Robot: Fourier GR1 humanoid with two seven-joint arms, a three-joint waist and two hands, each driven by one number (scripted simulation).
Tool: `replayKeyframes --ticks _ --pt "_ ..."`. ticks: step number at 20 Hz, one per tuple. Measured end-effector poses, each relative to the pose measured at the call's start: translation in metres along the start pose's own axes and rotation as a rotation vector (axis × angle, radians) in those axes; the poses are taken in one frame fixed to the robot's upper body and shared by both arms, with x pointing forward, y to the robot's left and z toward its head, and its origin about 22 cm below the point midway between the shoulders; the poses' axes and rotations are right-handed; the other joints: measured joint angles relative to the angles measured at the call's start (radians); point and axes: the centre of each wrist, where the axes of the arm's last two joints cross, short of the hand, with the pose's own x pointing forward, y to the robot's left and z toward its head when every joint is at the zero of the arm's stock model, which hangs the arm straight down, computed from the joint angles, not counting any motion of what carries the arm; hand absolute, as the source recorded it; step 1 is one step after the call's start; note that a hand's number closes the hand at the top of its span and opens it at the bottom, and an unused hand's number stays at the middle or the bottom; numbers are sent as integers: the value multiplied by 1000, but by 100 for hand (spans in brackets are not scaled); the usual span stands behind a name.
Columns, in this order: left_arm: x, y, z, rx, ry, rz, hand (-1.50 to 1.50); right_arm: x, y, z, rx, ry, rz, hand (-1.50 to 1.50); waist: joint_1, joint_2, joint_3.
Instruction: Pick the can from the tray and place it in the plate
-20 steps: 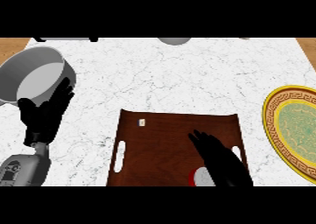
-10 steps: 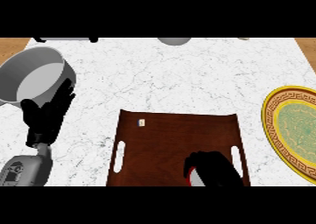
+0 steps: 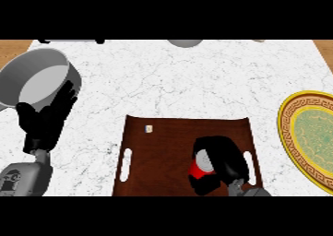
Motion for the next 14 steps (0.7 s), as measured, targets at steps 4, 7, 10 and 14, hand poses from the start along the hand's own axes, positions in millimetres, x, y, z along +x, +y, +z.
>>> replayKeyframes --ticks 4,7,10,14 --pt "-5 1 3 6 0 -3 0 -2 -18 -18 -167 82 19 150 0 0 1" --pt "-6 -3 3 12 2 2 0 6 -32 -18 -341 99 43 150 -7 -1 0" --pt "-3 2 2 18 3 -1 0 13 -54 -13 -556 113 63 150 -12 -4 0" --pt "-7 -1 7 18 5 4 0 13 -71 -4 -792 183 91 150 -14 -5 0"
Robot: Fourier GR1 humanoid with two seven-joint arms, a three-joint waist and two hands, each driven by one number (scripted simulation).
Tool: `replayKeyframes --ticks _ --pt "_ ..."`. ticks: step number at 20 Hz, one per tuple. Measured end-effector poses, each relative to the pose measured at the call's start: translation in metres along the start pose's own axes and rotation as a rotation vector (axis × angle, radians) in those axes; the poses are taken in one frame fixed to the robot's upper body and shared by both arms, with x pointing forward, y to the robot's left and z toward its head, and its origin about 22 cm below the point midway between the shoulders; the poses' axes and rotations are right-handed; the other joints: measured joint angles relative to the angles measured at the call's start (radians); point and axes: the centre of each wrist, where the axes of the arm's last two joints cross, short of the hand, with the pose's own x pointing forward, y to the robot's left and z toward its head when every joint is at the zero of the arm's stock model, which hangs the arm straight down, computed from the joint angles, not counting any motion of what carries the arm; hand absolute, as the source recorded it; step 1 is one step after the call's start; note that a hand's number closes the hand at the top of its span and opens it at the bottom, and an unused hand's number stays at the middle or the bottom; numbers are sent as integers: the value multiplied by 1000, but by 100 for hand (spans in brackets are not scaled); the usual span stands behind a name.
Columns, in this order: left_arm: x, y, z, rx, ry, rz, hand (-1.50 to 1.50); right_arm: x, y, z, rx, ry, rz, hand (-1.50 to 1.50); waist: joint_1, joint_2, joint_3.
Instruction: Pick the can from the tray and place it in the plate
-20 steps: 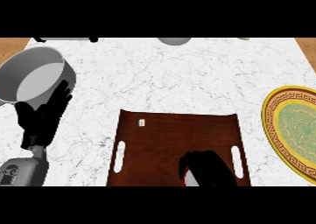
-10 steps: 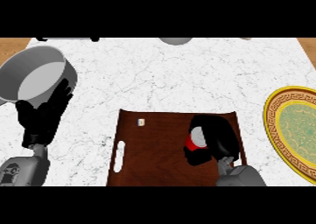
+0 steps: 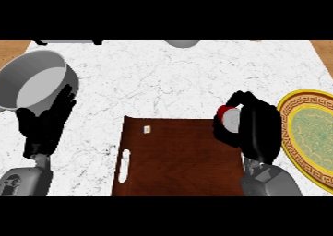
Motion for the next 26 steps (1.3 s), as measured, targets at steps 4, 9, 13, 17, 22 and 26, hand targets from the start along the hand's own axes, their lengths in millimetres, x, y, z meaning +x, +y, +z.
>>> replayKeyframes --ticks 4,9,13,17,22,26 --pt "-3 -4 1 0 4 -1 0 -17 -24 -4 -128 93 -19 150 -2 2 0" --pt "-2 -5 1 2 -1 0 0 -58 -45 -14 -201 207 -88 150 1 3 1" --pt "-1 1 0 2 0 -3 0 -94 -61 -20 -227 272 -99 150 2 4 1" --pt "-1 -1 -2 -5 1 0 0 -142 -70 -29 -246 327 -87 150 3 5 1" --pt "3 2 -6 -8 0 -1 0 -193 -68 -41 -211 368 -45 150 5 6 1" --pt "2 -1 -4 -8 -3 -9 0 -226 -59 -42 -98 398 -11 150 8 6 1"
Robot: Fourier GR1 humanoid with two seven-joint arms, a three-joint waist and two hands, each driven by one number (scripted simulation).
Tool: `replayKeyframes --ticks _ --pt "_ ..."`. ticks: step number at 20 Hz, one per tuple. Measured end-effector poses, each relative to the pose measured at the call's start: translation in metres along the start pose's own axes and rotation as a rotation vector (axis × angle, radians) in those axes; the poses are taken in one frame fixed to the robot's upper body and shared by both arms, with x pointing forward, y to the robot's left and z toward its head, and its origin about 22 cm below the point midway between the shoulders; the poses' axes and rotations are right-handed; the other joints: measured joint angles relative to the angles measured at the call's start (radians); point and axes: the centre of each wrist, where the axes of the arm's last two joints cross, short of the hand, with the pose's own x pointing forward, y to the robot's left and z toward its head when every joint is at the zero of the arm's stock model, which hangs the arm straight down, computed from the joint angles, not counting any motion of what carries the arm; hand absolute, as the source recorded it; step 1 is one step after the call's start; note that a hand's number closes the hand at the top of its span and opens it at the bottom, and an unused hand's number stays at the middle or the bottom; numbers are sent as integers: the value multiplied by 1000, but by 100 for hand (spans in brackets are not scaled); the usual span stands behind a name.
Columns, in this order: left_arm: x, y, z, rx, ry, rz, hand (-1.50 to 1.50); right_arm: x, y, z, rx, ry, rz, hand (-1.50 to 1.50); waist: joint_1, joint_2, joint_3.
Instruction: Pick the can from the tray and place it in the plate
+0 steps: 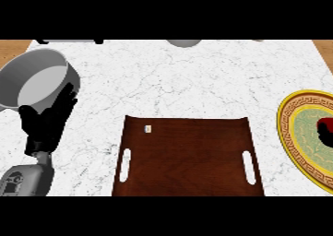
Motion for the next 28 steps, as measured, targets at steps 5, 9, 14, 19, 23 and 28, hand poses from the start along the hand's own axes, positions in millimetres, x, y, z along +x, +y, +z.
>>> replayKeyframes --ticks 5,9,14,19,23,28 --pt "3 0 -1 -4 -1 4 0 -34 4 -17 142 60 -91 -150 1 0 1" --pt "-1 -4 4 -6 -5 5 0 -53 7 -25 165 -1 -136 -150 1 0 1" --pt "-1 -1 5 2 2 8 0 -48 -6 -31 66 -148 -248 -150 -5 -2 0" --pt "-3 -2 4 7 4 2 0 -26 -16 -22 9 -267 -473 -150 -12 -5 -1" --pt "-1 2 6 14 1 3 0 -20 -30 -17 24 -204 -645 -150 -12 -6 -1" --pt "-4 2 2 18 5 5 0 -38 -49 -9 130 -129 -806 -150 -16 -5 -1"
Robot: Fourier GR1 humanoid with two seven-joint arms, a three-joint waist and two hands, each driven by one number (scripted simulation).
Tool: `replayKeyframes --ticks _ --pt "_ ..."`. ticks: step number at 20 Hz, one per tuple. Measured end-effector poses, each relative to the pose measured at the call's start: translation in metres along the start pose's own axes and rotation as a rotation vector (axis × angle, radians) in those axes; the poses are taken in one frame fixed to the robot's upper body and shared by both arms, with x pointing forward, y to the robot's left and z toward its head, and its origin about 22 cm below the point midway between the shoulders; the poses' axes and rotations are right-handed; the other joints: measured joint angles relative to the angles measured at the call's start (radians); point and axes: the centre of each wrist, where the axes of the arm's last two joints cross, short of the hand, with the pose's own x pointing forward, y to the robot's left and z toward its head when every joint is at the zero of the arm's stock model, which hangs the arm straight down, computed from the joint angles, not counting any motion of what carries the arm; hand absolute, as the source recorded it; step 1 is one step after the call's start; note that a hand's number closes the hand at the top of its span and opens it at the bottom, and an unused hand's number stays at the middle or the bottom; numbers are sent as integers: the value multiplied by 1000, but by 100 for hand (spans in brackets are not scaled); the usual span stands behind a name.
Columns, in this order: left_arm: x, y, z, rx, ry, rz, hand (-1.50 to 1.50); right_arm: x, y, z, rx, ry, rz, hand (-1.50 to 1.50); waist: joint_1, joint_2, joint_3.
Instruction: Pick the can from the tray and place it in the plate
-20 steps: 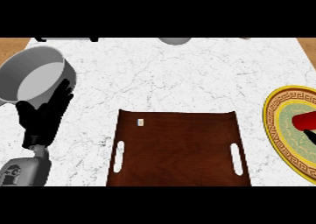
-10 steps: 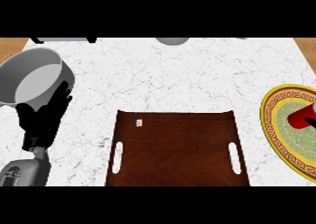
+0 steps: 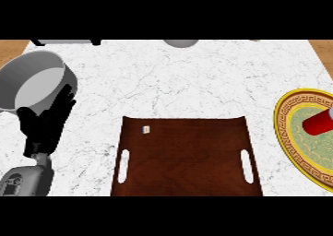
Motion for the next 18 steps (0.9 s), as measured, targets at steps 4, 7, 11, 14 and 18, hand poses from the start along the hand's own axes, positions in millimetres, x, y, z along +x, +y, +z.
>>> replayKeyframes --ticks 4,7,11,14,18 --pt "-2 1 -1 -12 2 5 0 -9 -27 5 28 11 -51 -150 6 2 1" --pt "3 1 1 -16 -1 6 0 -23 -43 9 27 0 -63 -150 10 2 1" --pt "0 -3 -3 -6 -5 9 0 -35 -67 18 24 -12 -57 -150 11 3 1" --pt "1 -4 -3 -13 -3 2 0 -40 -79 22 12 -9 -47 -150 11 3 1" --pt "0 -5 0 -16 -5 -3 0 -46 -100 23 -6 -10 -33 -150 12 3 1"
